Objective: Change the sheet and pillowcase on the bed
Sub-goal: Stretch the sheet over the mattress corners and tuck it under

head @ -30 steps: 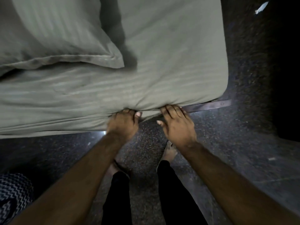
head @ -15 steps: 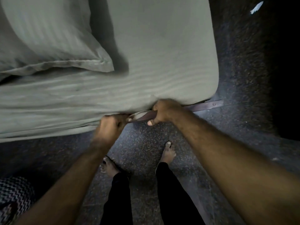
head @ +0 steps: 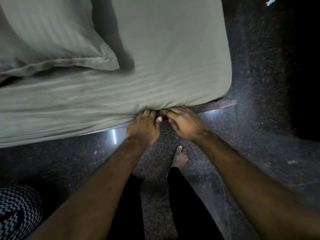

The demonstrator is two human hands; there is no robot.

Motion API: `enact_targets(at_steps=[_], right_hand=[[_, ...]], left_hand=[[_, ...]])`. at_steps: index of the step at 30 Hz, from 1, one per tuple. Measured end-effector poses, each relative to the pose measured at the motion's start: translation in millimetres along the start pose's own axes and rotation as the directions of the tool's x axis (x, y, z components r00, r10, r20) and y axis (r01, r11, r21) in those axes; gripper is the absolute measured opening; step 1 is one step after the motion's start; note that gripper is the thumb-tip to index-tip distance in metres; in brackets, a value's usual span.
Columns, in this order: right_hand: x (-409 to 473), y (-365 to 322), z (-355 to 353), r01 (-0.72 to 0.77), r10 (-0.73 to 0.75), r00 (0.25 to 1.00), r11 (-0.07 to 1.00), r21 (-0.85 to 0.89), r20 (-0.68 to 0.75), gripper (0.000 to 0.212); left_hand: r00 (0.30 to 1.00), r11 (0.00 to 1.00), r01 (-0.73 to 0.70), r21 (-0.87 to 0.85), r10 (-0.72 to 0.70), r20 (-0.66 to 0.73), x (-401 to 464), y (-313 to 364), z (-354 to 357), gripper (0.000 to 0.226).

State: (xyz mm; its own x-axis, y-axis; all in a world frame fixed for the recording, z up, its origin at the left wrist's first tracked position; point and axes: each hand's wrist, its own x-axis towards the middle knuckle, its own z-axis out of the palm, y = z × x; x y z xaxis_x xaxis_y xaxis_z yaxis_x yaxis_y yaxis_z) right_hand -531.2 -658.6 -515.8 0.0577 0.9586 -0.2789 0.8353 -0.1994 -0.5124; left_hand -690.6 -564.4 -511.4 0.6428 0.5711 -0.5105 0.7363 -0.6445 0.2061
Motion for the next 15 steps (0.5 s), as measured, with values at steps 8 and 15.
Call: enact_targets(at_steps=[8, 15], right_hand=[[-38, 20, -24, -0.223, 0.193, 0.953, 0.969, -0.111, -0.232, 0.036], [-24, 32, -21, -0.163, 0.137, 0.981, 0.965, -0.203, -0.137, 0.04]], left_hand=[[0.931, 0.97, 0.095, -0.225, -0.006, 0.366, 55, -14, -23, 0.052], [0.997, 0.54, 0.028, -0.841, 0.051, 0.066, 36, -45, -18, 0.028]])
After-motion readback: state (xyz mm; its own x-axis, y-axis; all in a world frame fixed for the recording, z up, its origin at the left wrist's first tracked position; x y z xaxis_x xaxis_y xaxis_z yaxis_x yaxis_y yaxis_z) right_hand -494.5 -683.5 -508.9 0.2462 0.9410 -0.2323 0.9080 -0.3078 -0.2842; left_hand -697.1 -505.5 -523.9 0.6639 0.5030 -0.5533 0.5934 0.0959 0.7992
